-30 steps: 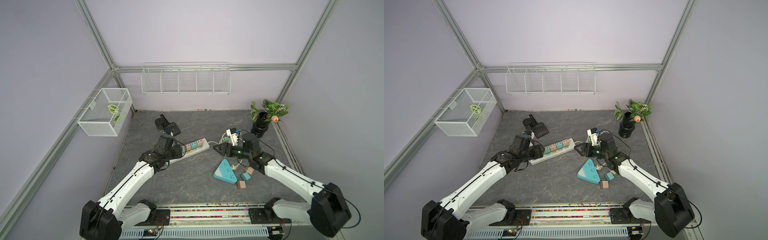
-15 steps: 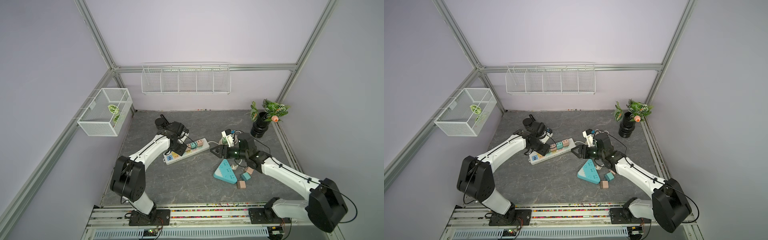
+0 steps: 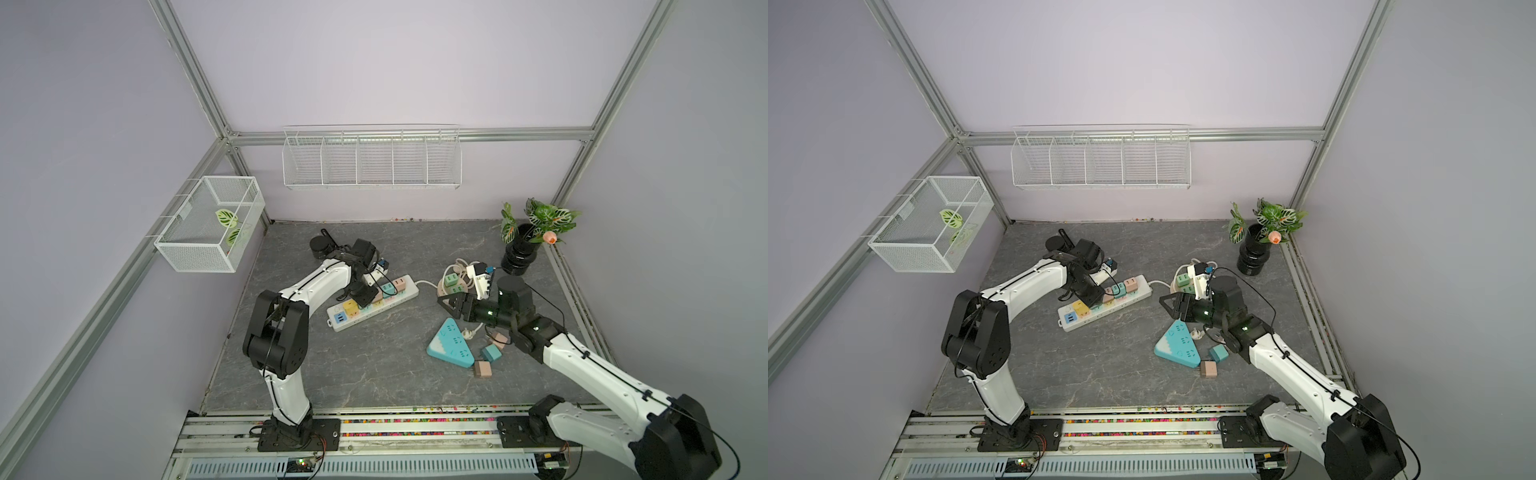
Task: Pull the plug off the socket
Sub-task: Move the socket to the center of the board.
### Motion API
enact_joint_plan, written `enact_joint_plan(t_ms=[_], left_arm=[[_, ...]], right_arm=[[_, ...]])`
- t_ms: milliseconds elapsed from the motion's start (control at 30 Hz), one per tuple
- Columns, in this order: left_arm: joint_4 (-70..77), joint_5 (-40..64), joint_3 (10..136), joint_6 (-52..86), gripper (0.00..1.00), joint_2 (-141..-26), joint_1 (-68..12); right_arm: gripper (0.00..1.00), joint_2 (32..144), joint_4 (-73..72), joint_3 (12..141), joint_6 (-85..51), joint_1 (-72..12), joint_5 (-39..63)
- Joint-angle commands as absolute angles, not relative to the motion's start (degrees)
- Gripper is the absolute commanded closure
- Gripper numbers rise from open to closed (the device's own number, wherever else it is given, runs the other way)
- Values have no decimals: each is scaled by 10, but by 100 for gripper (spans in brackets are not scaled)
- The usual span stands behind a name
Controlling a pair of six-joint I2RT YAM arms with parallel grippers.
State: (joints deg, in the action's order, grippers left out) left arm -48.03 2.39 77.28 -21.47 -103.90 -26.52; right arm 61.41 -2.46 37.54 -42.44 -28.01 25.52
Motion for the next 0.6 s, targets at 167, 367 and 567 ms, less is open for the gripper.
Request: enact_joint_plan(t_ms=[167,367,567], left_arm=[[-434,79,707,-21,76,-975,-279],[-390,70,637,181,75,-943,-377],[-340,36,608,405,74,-951,-478]], right_arm=[[35,608,-14,362,-430,-269,250],[35,617,3,366,-428,-267,248],[35,627,42,380,-418,-268,251]])
